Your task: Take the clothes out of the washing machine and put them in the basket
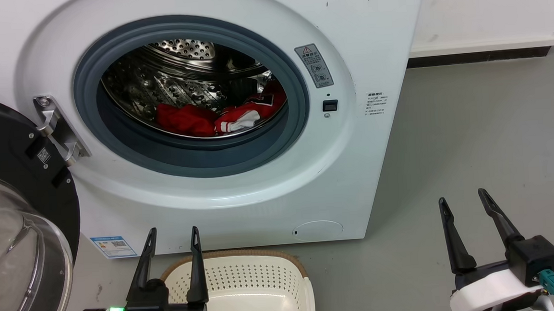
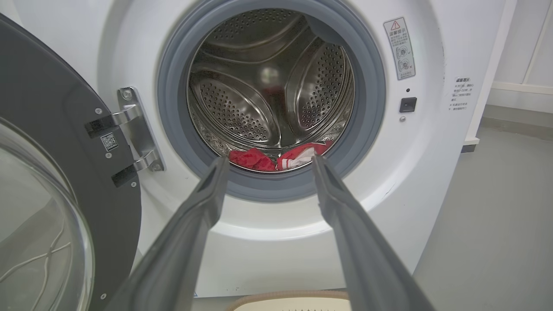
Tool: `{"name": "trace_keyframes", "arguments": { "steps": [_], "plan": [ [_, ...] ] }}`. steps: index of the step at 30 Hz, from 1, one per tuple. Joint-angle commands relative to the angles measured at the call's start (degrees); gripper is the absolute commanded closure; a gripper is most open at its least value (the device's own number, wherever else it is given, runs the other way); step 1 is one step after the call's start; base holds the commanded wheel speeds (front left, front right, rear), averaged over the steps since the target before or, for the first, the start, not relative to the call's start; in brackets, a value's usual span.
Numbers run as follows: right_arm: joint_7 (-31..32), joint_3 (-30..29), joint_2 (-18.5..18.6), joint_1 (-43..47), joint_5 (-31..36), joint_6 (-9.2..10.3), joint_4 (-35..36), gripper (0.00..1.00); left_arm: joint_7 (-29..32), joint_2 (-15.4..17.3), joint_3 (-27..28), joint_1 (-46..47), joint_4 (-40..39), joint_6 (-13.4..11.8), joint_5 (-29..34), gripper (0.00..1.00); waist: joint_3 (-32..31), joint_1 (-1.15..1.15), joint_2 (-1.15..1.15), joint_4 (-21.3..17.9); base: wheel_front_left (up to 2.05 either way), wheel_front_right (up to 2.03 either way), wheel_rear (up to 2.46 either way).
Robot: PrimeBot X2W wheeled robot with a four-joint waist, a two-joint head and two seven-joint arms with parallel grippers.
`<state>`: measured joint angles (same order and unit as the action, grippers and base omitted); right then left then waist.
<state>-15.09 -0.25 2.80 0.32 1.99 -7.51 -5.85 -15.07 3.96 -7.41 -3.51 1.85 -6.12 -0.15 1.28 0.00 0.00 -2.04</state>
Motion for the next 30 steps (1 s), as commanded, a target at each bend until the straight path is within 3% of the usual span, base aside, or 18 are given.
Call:
{"name": "trace_keyframes", "arguments": {
  "steps": [1, 13, 17, 18, 25, 30],
  "plan": [
    [-0.1, 0.0, 0.2, -0.2, -0.1, 0.04, -0.2, 0.0, -0.2, 0.0, 0.0, -0.3, 0.0, -0.3, 0.1, 0.0, 0.0, 0.0, 0.0, 0.0, 0.0, 0.0, 0.0],
    [-0.1, 1.0, 0.2, -1.0, -0.4, 0.04, -0.7, 0.0, -0.2, 0.4, 1.2, -0.3, 1.6, 0.9, -0.4, 0.0, 1.4, 0.0, 0.0, -1.4, 0.0, 0.0, 0.0],
    [-0.1, 0.7, 0.2, -2.8, -0.8, 0.04, 0.0, 0.0, -0.2, 1.0, 2.4, 3.1, 3.2, 3.0, -2.0, 0.0, 5.2, 0.0, 0.0, -3.4, 0.0, 0.0, 0.0],
    [-0.1, 0.8, 0.1, -3.4, -1.0, 0.04, 0.2, 0.0, -0.1, 0.5, 3.3, 3.5, 5.4, 5.1, -5.4, 0.0, 6.7, 0.0, 0.0, -4.1, 0.0, 0.0, 0.0],
    [-0.1, 0.5, 0.1, -7.5, -3.1, 0.04, 1.8, 0.0, -0.2, 5.9, 7.6, 19.6, 11.6, 9.6, -3.8, 0.0, 18.1, 0.0, 0.0, -7.9, 0.0, 0.0, 0.0],
    [-0.1, 0.7, 0.1, -10.2, -4.6, 0.04, 2.5, 0.0, -0.1, 10.4, 7.4, 34.9, 21.6, 11.2, -2.7, 0.0, 25.4, 0.0, 0.0, -9.9, 0.0, 0.0, 0.0]
  ]
}}
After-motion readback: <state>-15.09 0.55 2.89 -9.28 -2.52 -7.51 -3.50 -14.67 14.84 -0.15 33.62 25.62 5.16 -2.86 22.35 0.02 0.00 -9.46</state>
